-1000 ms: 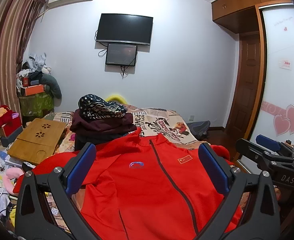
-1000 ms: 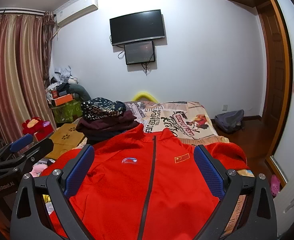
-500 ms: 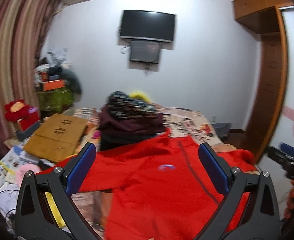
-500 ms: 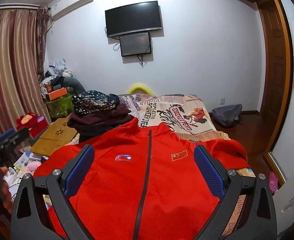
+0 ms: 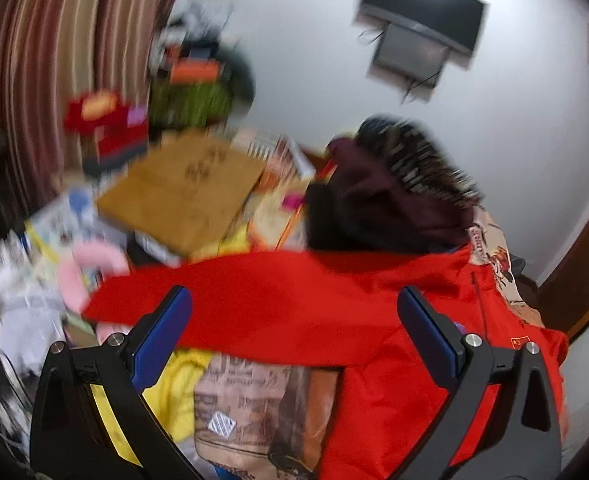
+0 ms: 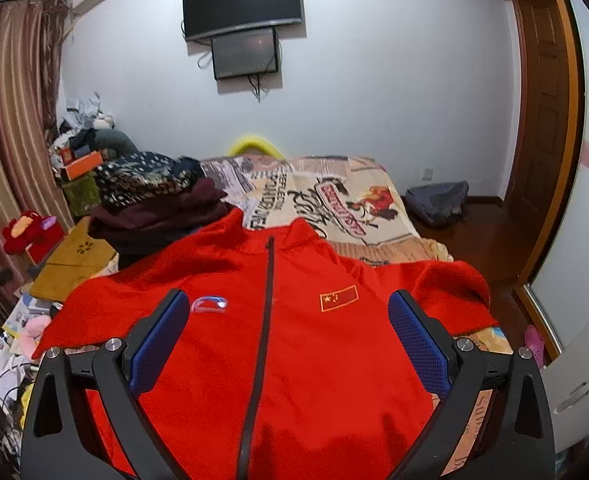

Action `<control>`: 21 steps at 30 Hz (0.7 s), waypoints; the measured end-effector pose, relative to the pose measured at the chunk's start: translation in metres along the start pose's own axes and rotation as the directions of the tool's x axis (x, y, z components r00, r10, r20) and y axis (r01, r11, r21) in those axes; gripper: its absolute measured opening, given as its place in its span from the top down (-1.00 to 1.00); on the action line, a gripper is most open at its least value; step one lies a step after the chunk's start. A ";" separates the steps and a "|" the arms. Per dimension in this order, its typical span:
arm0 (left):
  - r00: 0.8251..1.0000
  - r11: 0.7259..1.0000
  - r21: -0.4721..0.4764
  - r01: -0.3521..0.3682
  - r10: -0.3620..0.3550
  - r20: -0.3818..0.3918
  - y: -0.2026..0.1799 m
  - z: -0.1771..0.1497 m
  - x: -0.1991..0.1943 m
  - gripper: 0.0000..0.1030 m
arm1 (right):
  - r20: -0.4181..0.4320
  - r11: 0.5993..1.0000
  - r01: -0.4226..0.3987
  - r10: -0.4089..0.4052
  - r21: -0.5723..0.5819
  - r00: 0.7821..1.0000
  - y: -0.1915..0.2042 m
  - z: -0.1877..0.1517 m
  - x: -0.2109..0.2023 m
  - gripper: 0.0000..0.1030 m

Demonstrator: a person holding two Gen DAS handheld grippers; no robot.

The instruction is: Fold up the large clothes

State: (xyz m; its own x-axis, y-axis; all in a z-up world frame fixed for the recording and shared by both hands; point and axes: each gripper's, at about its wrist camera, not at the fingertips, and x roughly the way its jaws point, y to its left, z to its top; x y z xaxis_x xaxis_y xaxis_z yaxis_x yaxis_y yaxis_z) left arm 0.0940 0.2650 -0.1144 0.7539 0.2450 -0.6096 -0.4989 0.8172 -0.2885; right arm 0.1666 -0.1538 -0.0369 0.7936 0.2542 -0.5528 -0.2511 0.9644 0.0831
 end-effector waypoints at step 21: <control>0.926 0.852 -0.515 -0.092 -0.118 -0.359 0.143 -0.067 0.169 -0.23 | -0.143 0.999 0.027 -0.031 -0.029 0.989 0.001 -0.004 0.048 -0.92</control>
State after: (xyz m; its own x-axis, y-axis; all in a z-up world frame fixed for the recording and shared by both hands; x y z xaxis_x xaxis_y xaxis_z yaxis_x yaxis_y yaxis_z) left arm 0.1212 0.3885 -0.3076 0.6029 -0.0569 -0.7958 -0.7144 0.4055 -0.5703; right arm 0.2022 -0.1414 -0.0662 0.7136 0.2113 -0.6679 -0.2459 0.9683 0.0437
